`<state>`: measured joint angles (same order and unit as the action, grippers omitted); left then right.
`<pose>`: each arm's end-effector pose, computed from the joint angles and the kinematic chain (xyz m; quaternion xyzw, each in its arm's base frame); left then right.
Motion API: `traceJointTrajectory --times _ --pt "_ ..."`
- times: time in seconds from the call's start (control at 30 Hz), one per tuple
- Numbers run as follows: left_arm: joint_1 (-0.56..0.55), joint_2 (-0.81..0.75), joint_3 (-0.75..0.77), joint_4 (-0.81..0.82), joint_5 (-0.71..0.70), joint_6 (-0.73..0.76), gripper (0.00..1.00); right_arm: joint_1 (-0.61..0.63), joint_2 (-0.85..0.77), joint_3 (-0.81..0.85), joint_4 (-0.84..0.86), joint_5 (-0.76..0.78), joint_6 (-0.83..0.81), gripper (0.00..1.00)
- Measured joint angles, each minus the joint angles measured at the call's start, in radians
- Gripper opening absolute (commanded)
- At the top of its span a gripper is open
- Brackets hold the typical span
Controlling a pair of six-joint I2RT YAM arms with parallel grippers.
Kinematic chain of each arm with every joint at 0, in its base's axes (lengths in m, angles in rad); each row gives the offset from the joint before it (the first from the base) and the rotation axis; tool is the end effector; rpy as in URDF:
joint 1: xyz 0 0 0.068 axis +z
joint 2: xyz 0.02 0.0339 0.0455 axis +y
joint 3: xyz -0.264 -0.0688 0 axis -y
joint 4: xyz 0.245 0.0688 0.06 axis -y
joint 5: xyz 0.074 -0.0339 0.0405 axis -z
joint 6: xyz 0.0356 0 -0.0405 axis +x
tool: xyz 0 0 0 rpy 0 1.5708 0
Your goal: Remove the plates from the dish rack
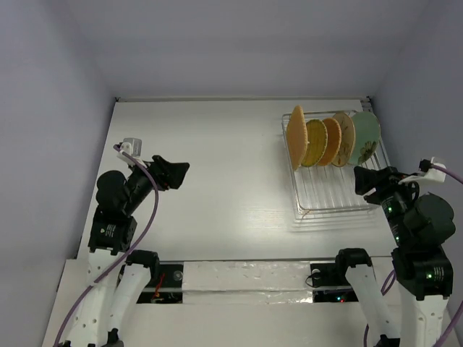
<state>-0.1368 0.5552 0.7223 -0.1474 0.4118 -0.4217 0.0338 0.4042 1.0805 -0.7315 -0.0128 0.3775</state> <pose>0.1307 -0.0324 0.3547 0.0472 0.6991 -0.3302 0.6324 0.0402 0.0018 0.4114 0.1199 0.7164 0.1449 0.6719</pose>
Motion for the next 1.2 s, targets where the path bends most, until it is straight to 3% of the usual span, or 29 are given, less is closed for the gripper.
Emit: traceJointTrajectory --times 0.03,0.13,0.23,0.3,0.4,0.43,0.5,0.67,0.7,0.73,0.8,0.83,0.9,0.93,0.97,1.03,1.2 --pt "0.000 0.000 0.000 0.000 0.000 0.002 0.75 0.000 0.004 0.002 0.002 -0.001 -0.002 0.33" --pt "0.000 -0.004 0.000 -0.008 -0.003 0.012 0.72 0.000 0.029 0.007 0.014 -0.012 -0.006 0.13" --pt "0.000 -0.025 0.008 -0.035 -0.012 0.028 0.62 0.000 0.083 0.020 0.028 -0.039 -0.009 0.01" --pt "0.000 -0.037 0.018 -0.051 -0.020 0.040 0.54 0.000 0.128 0.027 0.040 -0.061 -0.011 0.00" --pt "0.000 -0.050 0.027 -0.068 -0.028 0.050 0.24 0.000 0.185 0.030 0.050 -0.089 -0.012 0.00" --pt "-0.001 -0.053 0.027 -0.074 -0.031 0.055 0.08 0.000 0.198 0.030 0.054 -0.096 -0.011 0.00" --pt "-0.005 -0.055 0.027 -0.090 -0.043 0.058 0.00 0.000 0.225 0.031 0.068 -0.114 -0.011 0.00" --pt "-0.016 -0.055 0.005 -0.090 -0.058 0.055 0.00 0.011 0.351 0.085 0.113 -0.114 -0.015 0.02" --pt "-0.020 -0.054 -0.003 -0.089 -0.062 0.054 0.00 0.024 0.392 0.104 0.124 -0.097 -0.017 0.10" --pt "-0.021 -0.053 -0.010 -0.090 -0.064 0.053 0.00 0.040 0.430 0.123 0.135 -0.080 -0.019 0.39" --pt "-0.025 -0.053 -0.021 -0.091 -0.071 0.053 0.02 0.080 0.503 0.163 0.152 -0.040 -0.032 0.59" --pt "-0.025 -0.053 -0.025 -0.091 -0.075 0.052 0.12 0.110 0.546 0.186 0.155 -0.015 -0.039 0.73" --pt "-0.026 -0.053 -0.029 -0.090 -0.081 0.049 0.22 0.173 0.649 0.255 0.156 0.042 -0.060 0.76" --pt "-0.026 -0.054 -0.029 -0.089 -0.085 0.046 0.35 0.208 0.711 0.298 0.156 0.070 -0.072 0.77" --pt "-0.026 -0.055 -0.029 -0.089 -0.087 0.049 0.39 0.226 0.758 0.326 0.159 0.091 -0.079 0.76" --pt "-0.026 -0.058 -0.033 -0.082 -0.085 0.046 0.45 0.256 0.855 0.381 0.159 0.140 -0.096 0.74" --pt "-0.026 -0.074 -0.043 -0.080 -0.079 0.045 0.48 0.262 1.062 0.463 0.151 0.230 -0.134 0.67"
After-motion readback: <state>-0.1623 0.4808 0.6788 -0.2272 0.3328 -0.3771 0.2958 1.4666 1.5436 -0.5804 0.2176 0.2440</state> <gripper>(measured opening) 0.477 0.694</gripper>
